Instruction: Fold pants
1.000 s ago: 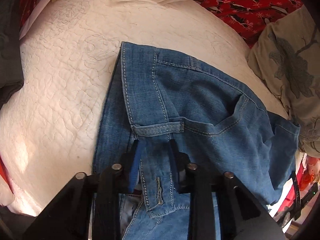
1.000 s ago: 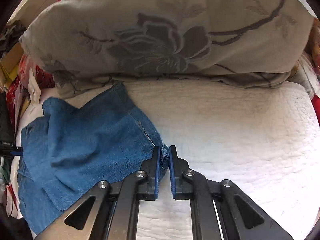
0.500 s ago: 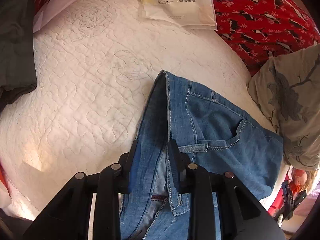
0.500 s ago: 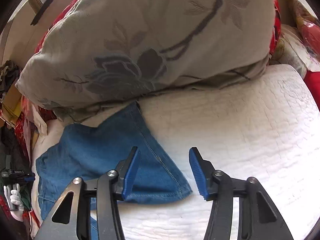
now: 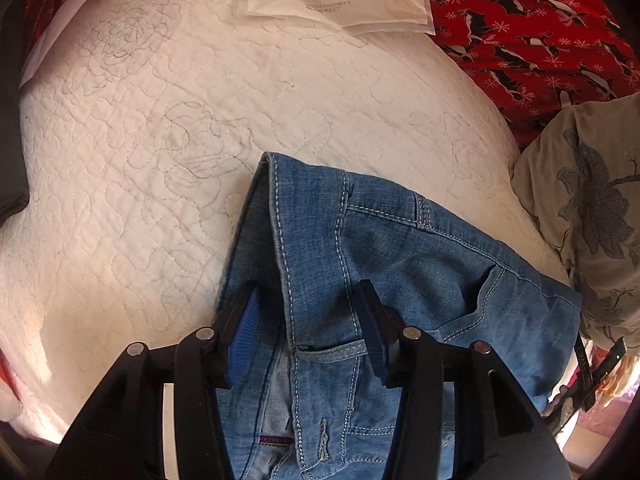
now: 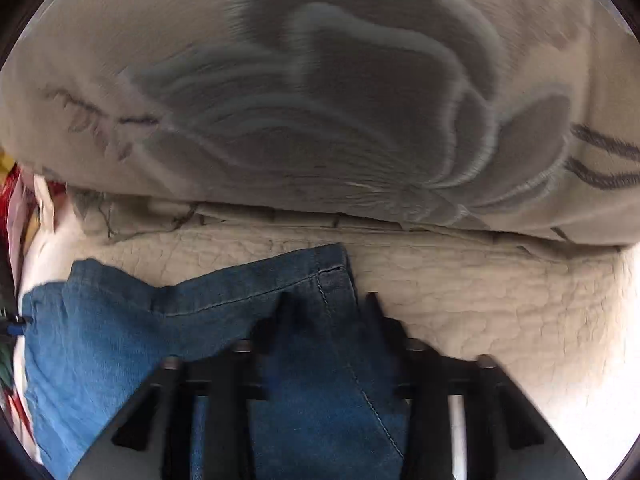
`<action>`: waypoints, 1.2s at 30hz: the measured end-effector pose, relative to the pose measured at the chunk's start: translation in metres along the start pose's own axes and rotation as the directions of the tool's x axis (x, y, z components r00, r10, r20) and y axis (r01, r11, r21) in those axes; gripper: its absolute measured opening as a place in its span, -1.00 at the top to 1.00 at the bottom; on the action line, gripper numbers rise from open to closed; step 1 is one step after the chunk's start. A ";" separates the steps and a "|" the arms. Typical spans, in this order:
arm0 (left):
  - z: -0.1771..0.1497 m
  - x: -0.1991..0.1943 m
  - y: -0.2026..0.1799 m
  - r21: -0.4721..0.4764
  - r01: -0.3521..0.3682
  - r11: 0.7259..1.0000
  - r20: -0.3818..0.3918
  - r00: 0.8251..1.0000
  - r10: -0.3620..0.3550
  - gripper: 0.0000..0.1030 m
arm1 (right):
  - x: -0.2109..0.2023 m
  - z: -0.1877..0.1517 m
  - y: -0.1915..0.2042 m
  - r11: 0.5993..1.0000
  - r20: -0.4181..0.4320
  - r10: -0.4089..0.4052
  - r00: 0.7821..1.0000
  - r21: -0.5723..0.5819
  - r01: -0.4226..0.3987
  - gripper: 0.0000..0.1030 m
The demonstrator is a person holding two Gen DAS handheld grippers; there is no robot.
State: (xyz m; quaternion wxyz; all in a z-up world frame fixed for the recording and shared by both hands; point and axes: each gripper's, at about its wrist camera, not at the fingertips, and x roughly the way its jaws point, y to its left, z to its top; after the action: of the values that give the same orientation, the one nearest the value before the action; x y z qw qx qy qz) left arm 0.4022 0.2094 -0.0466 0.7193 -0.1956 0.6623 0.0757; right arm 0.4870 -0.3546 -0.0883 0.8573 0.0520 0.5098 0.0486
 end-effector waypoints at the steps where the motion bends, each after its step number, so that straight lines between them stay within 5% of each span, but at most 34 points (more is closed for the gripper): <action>1: 0.000 -0.001 -0.004 0.005 -0.016 1.000 0.016 1.000 0.015 0.10 | -0.004 -0.001 0.005 0.999 0.021 -0.022 1.000 -0.039 0.023 0.78; 5: 0.008 0.002 -0.016 -0.007 -0.104 0.995 0.068 0.992 0.105 0.10 | -0.023 0.005 -0.010 0.988 0.151 -0.145 0.978 -0.025 0.151 0.81; 10: 0.021 0.015 -0.031 -0.007 -0.159 0.987 0.060 0.985 0.159 0.09 | -0.006 0.005 -0.032 0.972 0.073 -0.236 0.969 0.032 0.234 0.74; 12: 0.019 0.001 -0.024 -0.003 -0.081 0.997 0.050 0.996 0.081 0.09 | -0.021 0.000 -0.038 0.985 0.115 -0.169 0.979 0.055 0.163 0.70; 16: 0.019 -0.037 0.018 -0.036 0.108 0.994 0.075 0.992 -0.105 0.08 | -0.063 -0.011 -0.061 0.988 0.185 -0.069 0.980 0.152 0.041 -0.09; 19: 0.028 -0.037 0.046 -0.122 0.123 0.985 0.061 0.991 -0.116 -0.25 | -0.077 -0.015 -0.068 0.986 0.182 -0.066 0.981 0.163 0.036 -0.09; 24: 0.031 -0.010 0.053 -0.165 0.131 0.978 0.014 0.991 -0.131 -0.25 | -0.083 -0.018 -0.069 0.987 0.149 -0.072 0.986 0.151 0.049 -0.09; 36: 0.040 0.013 -0.004 -0.048 0.080 0.996 -0.033 0.996 -0.081 -0.42 | -0.041 -0.020 -0.058 0.985 0.096 -0.043 0.994 0.168 0.026 -0.09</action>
State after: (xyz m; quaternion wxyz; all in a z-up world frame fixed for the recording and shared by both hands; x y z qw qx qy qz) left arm 0.4420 0.2195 -0.0567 0.7054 -0.2401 0.6643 0.0586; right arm 0.4518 -0.4170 -0.0700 0.8751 0.1168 0.4695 -0.0117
